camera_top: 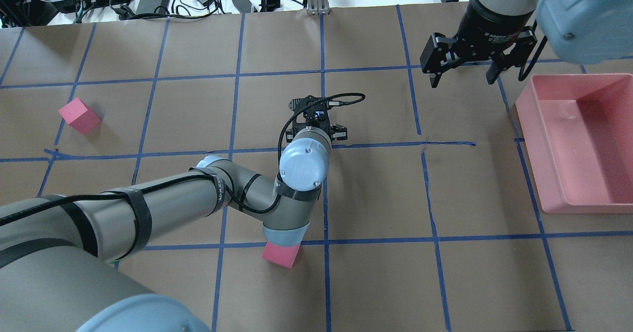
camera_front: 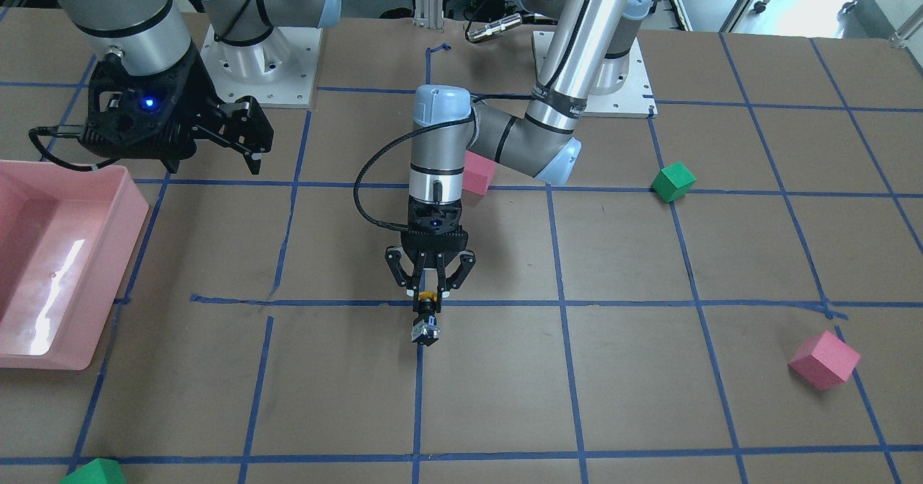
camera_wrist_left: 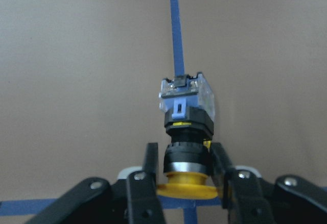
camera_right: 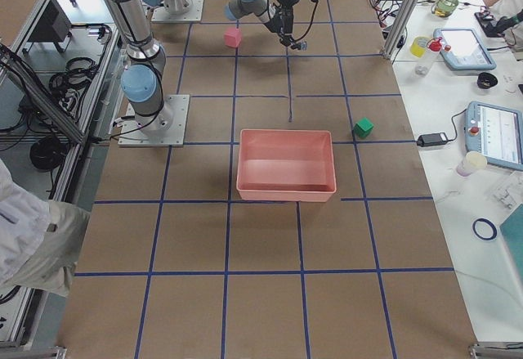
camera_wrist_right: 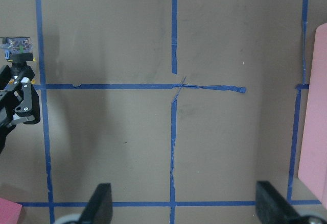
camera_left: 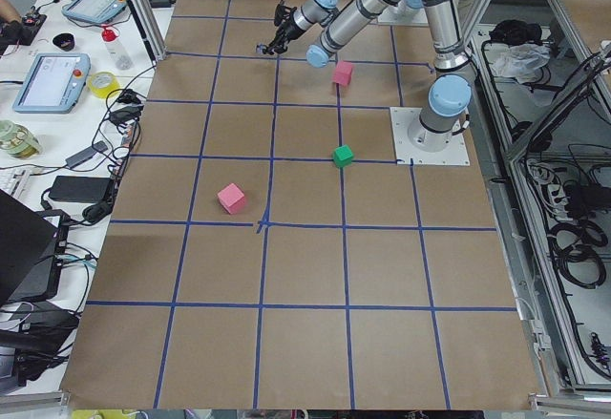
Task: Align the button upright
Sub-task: 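Lower the button upright onto the table with the left gripper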
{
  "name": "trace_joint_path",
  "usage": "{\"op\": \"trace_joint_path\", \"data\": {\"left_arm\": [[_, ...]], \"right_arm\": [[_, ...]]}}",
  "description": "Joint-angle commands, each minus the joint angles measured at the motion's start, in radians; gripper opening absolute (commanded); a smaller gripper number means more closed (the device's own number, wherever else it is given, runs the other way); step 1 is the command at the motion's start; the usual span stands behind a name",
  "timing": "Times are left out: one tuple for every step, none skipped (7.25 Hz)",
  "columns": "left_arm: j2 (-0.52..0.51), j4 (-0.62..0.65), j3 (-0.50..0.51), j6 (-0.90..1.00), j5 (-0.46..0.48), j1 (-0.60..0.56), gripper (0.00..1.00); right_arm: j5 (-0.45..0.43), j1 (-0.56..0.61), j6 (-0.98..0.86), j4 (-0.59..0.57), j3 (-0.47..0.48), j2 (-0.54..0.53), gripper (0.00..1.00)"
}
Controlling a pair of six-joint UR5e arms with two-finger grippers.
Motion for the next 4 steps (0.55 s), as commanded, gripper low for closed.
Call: {"op": "trace_joint_path", "data": {"left_arm": [[0.111,-0.369,0.073,-0.064,-0.058,0.039,0.0],[0.15,-0.562,0.127,-0.164,-0.157,0.077,0.0],[0.174,-0.748,0.189,-0.299,-0.276,0.109,0.0],[0.178,-0.87,0.226,-0.384,-0.393,0.143,0.0]], "right_arm": [[0.0,0.0,0.0,0.0,-0.002,0.0,1.0],[0.0,0.0,-0.001,0.0,0.0,0.0,1.0],[0.0,0.0,-0.001,0.0,0.0,0.0,1.0],[0.0,0.0,0.0,0.0,0.0,0.0,1.0]]}}
